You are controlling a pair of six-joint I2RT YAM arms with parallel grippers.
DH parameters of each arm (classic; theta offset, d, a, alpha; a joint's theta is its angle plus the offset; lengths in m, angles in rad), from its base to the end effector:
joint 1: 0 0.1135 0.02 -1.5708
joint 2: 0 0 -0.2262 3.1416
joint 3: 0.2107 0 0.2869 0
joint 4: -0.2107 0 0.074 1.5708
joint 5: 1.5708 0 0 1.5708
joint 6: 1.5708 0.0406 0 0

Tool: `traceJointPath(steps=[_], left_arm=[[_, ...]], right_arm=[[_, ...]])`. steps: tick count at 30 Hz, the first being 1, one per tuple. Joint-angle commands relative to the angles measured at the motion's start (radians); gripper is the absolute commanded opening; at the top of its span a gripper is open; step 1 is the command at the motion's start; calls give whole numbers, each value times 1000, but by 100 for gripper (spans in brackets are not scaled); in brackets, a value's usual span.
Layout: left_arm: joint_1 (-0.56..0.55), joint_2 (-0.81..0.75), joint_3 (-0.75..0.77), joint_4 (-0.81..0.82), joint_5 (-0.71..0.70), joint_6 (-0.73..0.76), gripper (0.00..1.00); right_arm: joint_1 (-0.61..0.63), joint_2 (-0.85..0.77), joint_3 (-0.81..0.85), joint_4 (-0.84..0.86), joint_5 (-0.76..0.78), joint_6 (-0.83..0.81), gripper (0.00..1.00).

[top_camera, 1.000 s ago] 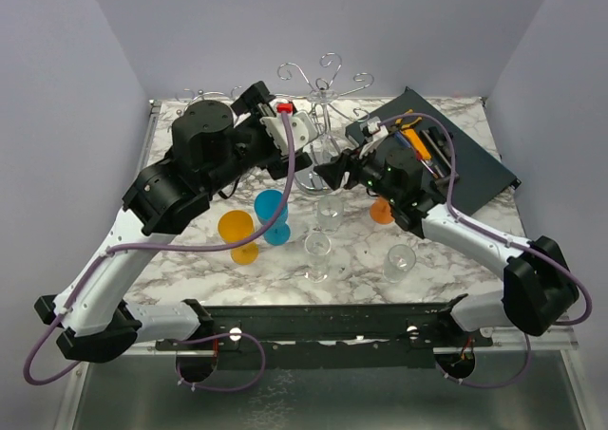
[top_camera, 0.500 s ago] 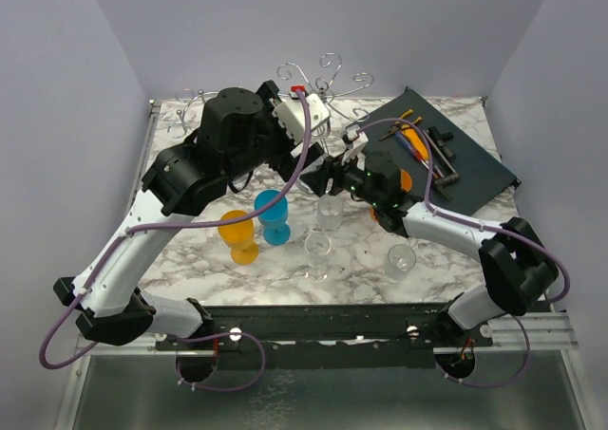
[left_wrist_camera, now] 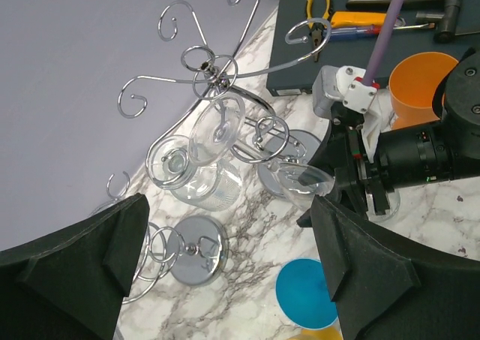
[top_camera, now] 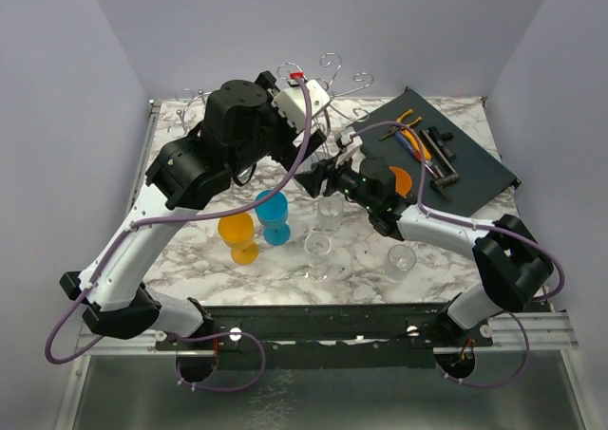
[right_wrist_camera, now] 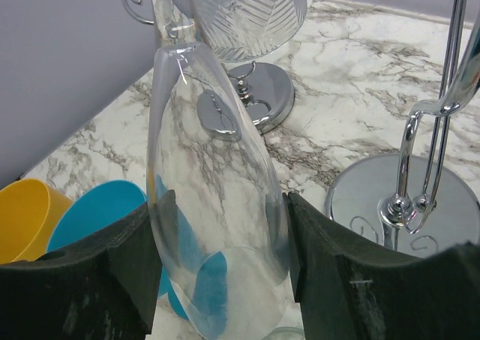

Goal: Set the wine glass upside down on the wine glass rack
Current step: Turn the wine glass upside down at the wine rack.

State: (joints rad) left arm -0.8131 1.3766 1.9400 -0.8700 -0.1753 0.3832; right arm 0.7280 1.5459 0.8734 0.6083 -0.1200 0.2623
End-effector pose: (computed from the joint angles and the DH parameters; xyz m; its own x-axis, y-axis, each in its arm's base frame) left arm 0.2046 -0.2059 0.5016 0.0323 0.5015 -0.8645 0.6350 0.6577 0.4053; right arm 0.2844 0.2600 0.2045 -0.2407 0.1303 -0.9618 -0.7117 0.6501 0.2662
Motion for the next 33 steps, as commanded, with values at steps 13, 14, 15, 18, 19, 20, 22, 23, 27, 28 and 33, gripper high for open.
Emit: traceJointPath(steps=[13, 14, 15, 18, 19, 20, 22, 23, 27, 28, 33], left_arm=[[-3, 67, 82, -7, -65, -53, 96], [-3, 71, 84, -6, -67, -52, 97], [-3, 73, 83, -4, -69, -49, 97], [-3, 78, 83, 4, -79, -49, 97], [-1, 80, 83, 9, -81, -48, 98], [-2, 82, 85, 12, -81, -47, 98], [-2, 85, 89, 12, -81, -47, 98], [-2, 88, 91, 13, -81, -46, 98], [-2, 96, 101, 12, -78, -44, 98], [-2, 99, 105, 12, -79, -43, 98], [-3, 104, 109, 14, -79, -35, 99]], right_arm=[[25, -115, -160, 187, 47, -100, 1], [25, -116, -166, 195, 50, -99, 1], [25, -119, -176, 212, 57, -94, 1], [24, -122, -210, 258, 93, -69, 0], [25, -123, -222, 280, 110, -52, 1], [24, -121, -233, 293, 115, -40, 1], [25, -107, -241, 308, 117, -20, 0], [24, -100, -242, 306, 116, -13, 1], [24, -60, -229, 266, 116, 10, 29], [25, -52, -218, 244, 116, 11, 42], [25, -35, -189, 163, 146, 12, 70]])
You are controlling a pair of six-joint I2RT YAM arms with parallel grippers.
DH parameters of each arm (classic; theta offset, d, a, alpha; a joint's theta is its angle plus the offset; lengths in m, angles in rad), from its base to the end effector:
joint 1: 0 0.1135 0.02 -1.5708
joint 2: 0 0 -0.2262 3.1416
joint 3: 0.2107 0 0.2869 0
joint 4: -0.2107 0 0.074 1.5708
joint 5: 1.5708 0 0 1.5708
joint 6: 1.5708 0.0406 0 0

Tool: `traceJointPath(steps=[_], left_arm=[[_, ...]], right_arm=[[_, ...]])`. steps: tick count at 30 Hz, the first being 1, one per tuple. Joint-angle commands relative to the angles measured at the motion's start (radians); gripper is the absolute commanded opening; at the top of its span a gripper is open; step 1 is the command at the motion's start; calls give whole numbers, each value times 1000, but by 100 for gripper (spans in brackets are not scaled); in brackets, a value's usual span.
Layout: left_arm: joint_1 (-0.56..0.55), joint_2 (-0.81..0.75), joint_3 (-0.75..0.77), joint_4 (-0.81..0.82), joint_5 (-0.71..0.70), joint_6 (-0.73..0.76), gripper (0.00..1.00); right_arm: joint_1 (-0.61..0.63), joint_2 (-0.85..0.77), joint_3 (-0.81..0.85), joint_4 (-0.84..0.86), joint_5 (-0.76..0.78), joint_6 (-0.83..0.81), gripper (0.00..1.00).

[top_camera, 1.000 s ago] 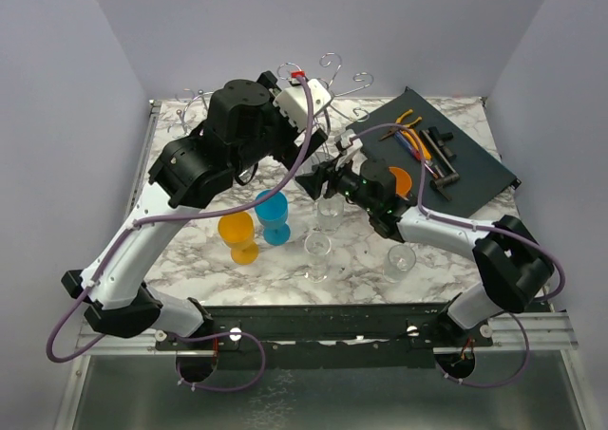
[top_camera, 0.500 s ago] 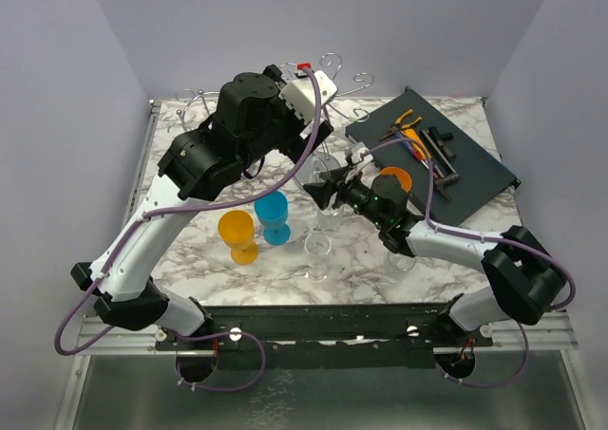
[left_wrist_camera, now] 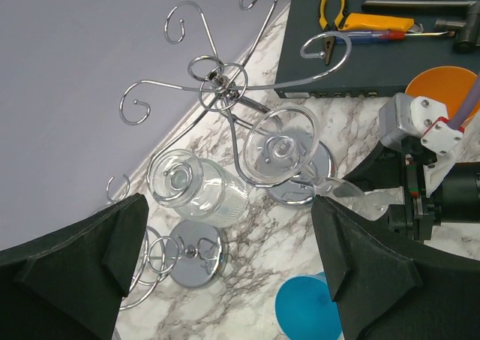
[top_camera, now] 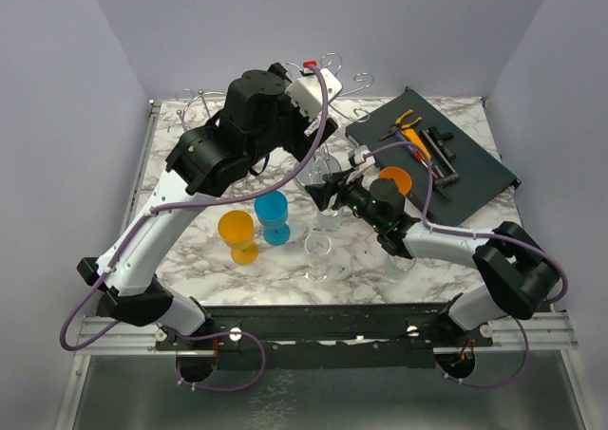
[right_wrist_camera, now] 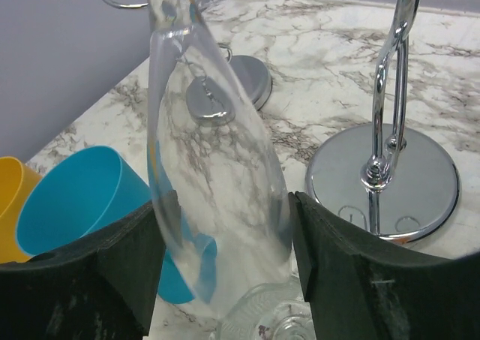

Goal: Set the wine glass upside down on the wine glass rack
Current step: Turn the wine glass upside down at the wine rack.

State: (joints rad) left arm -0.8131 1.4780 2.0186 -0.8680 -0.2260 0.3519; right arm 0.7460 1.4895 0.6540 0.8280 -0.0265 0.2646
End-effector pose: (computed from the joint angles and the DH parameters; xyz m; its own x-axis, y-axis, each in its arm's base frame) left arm 0.2239 -0.2235 0.4980 -0.0137 0.5033 -0.8640 0.6039 0.6929 0.3940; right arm 0.2555 0.2376 0.1703 -0.1878 0.1824 -0.9651 -0.6722 0.6926 0.2617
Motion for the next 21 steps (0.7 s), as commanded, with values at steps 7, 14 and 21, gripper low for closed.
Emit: traceJointPath(steps=[7, 14, 21], left_arm=[[-2, 11, 32, 16, -27, -1, 99], [-1, 24, 39, 16, -40, -3, 99], [21, 85, 108, 27, -82, -76, 98]], right_arm=[[7, -30, 44, -148, 80, -7, 80], [6, -190, 66, -355, 93, -12, 82], [6, -379, 215, -718, 135, -13, 83]])
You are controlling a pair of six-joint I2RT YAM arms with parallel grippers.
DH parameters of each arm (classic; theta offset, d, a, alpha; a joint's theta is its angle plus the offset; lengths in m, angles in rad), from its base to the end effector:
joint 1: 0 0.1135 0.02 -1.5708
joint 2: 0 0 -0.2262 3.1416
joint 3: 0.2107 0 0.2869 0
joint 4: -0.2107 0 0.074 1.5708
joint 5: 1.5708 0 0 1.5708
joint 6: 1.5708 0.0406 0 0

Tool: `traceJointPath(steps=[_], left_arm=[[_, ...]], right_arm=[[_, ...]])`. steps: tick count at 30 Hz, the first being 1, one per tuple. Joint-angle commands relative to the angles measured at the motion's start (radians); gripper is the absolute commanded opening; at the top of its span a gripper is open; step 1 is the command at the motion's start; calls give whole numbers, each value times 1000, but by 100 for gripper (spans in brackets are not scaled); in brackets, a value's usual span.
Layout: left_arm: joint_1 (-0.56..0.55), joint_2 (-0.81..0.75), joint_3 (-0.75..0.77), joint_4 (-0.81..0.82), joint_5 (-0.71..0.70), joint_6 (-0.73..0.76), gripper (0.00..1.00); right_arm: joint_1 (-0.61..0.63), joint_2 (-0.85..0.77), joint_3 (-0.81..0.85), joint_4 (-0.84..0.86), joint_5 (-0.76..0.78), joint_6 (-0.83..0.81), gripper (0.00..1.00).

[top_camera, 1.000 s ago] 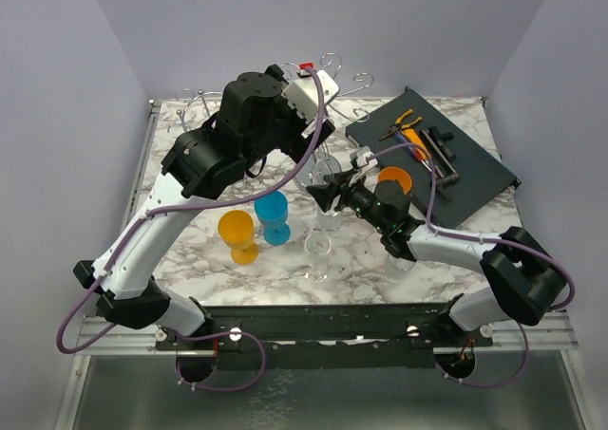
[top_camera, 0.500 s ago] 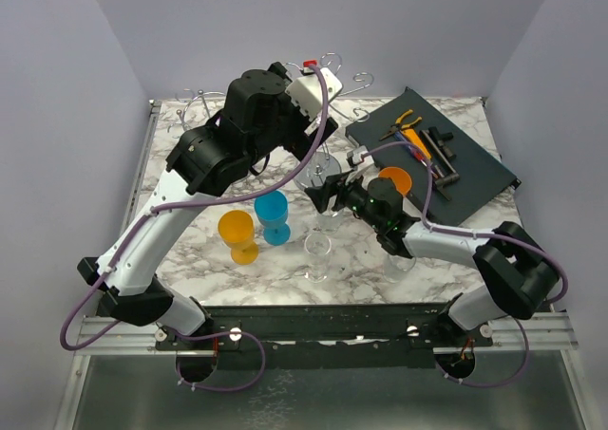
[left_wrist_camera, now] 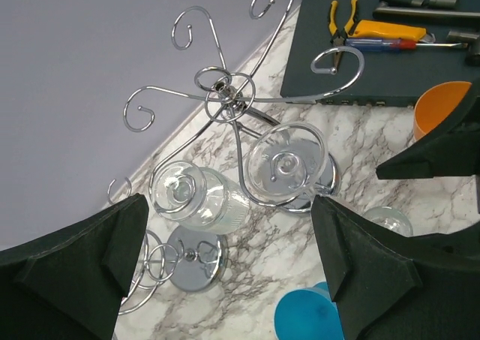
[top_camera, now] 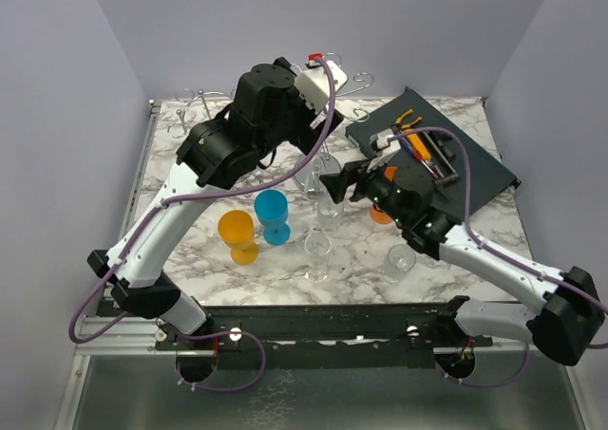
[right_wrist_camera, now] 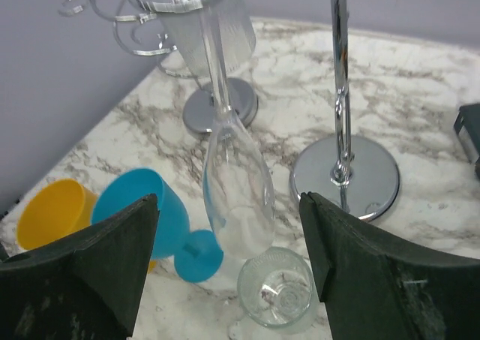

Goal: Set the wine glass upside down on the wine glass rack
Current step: Turn the wine glass upside down at the wine rack, then adjust the wine rack at the center of the board.

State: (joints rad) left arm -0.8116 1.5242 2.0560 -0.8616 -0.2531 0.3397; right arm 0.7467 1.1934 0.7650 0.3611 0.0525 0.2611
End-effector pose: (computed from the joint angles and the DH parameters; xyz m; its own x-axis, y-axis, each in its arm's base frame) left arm 0.2332 -0.2310 0.4967 -0.0305 0.5008 -0.8650 0.5827 0.7121 0.3917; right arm 0.2444 0.2233 0.2541 -0.2129 0.1543 -0.9648 -0.6054 0.7542 0.2542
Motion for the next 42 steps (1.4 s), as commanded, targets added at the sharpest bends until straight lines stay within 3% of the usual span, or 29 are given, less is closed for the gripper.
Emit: traceJointPath(steps=[1, 7, 12, 19, 28, 42], left_arm=[[30, 53, 91, 22, -55, -77, 97], [102, 153, 207, 22, -7, -171, 94], [120, 228, 266, 24, 46, -213, 94], [131, 306, 343, 37, 41, -259, 96], [150, 345, 325, 71, 72, -289, 96], [152, 437, 374, 106, 70, -296, 94]], right_arm=[[4, -104, 133, -305, 68, -15, 83], [-19, -145, 364, -537, 195, -9, 84], [-84, -11, 628, -676, 228, 12, 87], [-337, 244, 924, -803, 16, 106, 86], [-505, 493, 1137, -806, -248, 207, 77], [-538, 690, 1304, -830, -454, 276, 63]])
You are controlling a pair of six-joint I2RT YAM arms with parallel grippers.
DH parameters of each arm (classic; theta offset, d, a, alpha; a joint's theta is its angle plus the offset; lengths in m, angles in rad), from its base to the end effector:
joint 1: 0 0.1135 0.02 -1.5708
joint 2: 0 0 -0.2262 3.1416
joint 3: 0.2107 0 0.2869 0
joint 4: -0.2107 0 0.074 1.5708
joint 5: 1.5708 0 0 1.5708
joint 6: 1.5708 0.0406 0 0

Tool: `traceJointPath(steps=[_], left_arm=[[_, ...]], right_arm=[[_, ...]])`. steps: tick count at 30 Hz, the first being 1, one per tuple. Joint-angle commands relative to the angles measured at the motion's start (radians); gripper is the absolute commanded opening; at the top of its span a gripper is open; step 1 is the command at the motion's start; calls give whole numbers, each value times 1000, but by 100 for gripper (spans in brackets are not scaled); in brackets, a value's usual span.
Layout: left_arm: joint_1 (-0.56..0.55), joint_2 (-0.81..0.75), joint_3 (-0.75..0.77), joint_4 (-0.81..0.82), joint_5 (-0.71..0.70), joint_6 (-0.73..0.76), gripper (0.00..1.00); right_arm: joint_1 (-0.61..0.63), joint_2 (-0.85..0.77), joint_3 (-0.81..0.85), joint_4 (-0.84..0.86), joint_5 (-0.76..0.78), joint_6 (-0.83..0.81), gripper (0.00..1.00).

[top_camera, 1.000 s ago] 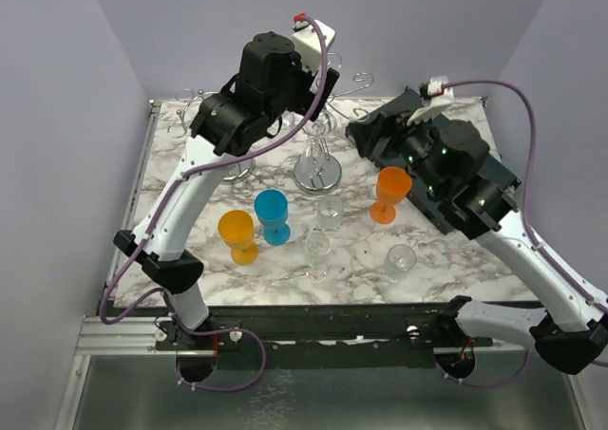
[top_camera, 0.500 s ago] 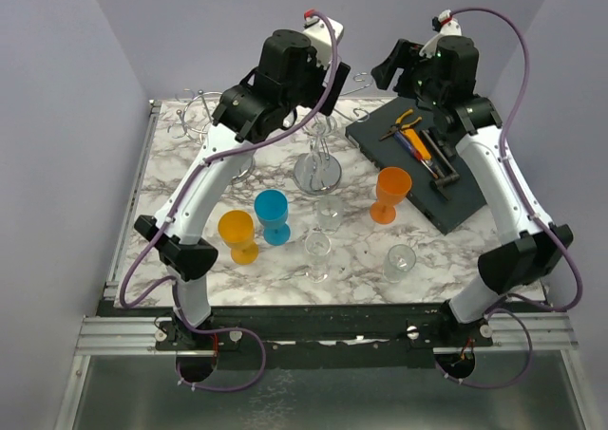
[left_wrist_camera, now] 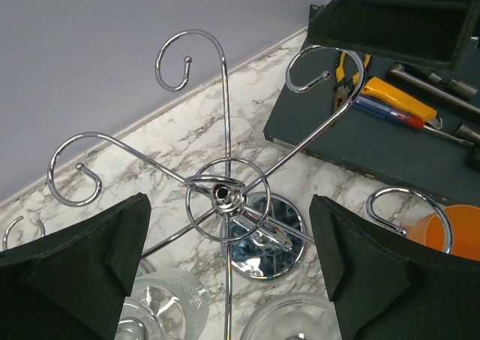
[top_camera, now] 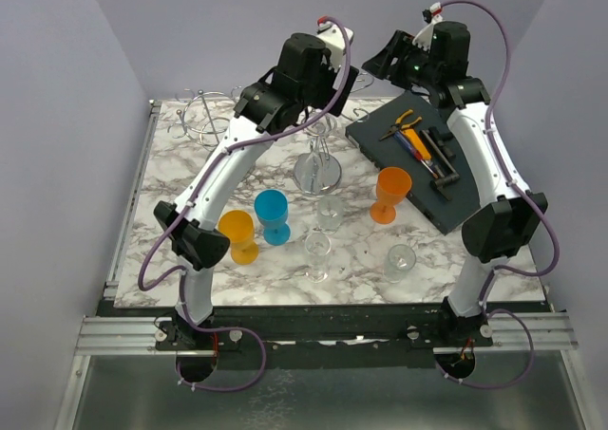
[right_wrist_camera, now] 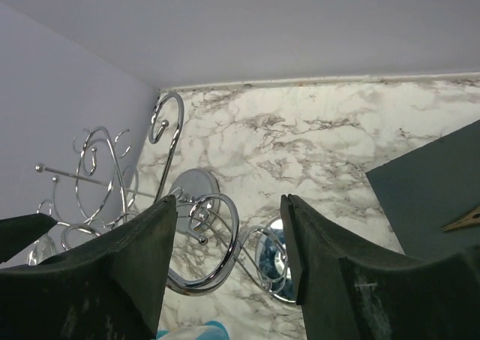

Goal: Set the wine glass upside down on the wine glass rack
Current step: Adjust the wine rack at the center of the board.

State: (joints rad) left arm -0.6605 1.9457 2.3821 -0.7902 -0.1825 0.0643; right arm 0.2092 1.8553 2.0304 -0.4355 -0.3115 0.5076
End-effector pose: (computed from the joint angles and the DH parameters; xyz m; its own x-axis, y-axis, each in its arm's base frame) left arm 0.3509 -0.2633 0.4575 -0.2429 0.2687 -0.9321 0.4855 0.8655 0.1230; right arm 0.4456 0.1073 0.4096 -0.4570 0.3760 -0.8061 -0.3035 0.7860 0.5387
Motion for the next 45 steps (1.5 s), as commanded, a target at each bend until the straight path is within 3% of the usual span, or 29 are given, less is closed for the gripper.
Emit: traceJointPath(steps=[1, 8, 16, 22, 30, 45], left_arm=[[1, 21, 50, 40, -8, -19, 94], [10, 43, 68, 51, -3, -37, 91], [42, 45, 75, 50, 30, -59, 90], [65, 39, 68, 49, 52, -59, 88], [96, 58, 100, 51, 92, -60, 73], [121, 62, 124, 51, 142, -60, 62]], right_arm=[[-2, 31, 33, -34, -98, 32, 60], [-2, 26, -27, -13, -112, 42, 48], [-3, -27, -126, 51, -107, 67, 13], [-3, -78, -206, 96, -87, 84, 1], [9, -141, -294, 125, -57, 99, 1], [34, -200, -413, 143, 5, 109, 0]])
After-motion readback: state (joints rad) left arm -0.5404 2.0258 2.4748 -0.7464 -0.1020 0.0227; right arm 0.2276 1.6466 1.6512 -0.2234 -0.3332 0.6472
